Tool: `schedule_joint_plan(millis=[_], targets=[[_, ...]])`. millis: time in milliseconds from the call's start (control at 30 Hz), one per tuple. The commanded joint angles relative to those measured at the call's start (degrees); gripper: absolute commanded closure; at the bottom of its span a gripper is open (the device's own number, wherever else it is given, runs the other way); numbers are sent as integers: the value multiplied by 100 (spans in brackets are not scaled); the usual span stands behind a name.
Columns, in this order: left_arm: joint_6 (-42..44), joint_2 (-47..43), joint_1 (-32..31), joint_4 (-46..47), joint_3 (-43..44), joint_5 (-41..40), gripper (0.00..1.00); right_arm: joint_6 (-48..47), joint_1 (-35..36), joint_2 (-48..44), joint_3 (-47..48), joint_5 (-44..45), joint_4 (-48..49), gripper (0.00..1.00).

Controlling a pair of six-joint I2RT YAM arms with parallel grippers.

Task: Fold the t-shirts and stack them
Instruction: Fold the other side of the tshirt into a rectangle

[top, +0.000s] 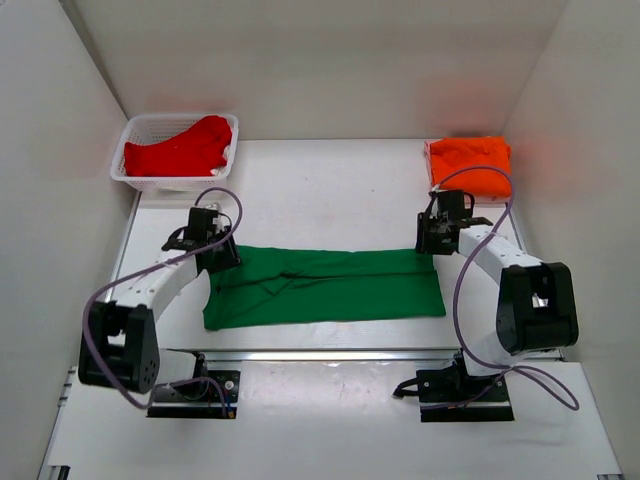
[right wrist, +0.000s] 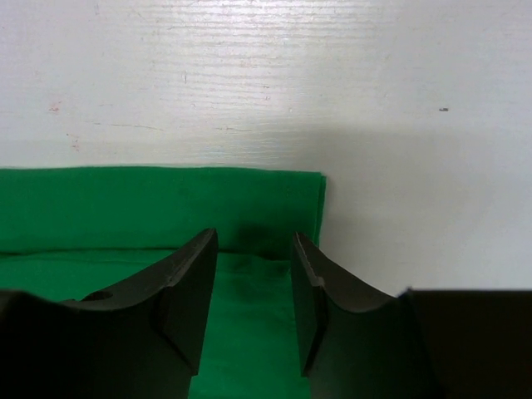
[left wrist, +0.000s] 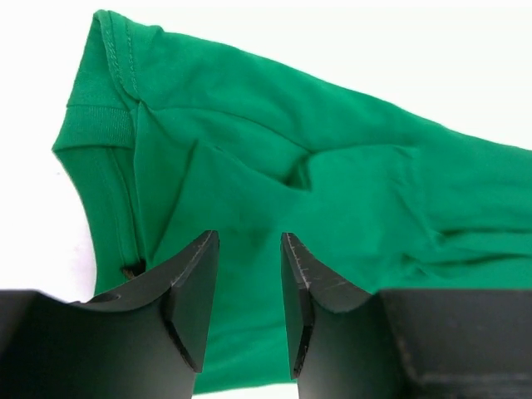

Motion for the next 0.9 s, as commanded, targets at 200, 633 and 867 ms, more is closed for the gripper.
schedule_joint_plan(millis=[200,633,867], targets=[[218,646,14,197,186,-122,53,-32,-48,-32,-110,-270,-34,82],[430,-601,-47,-436,-270,-42,100,91,40,-769,-725,-569,-465,100],[561,-988,-12,-885,-437,-7,96,91,-22,-1025,-918,-675,-930,99]])
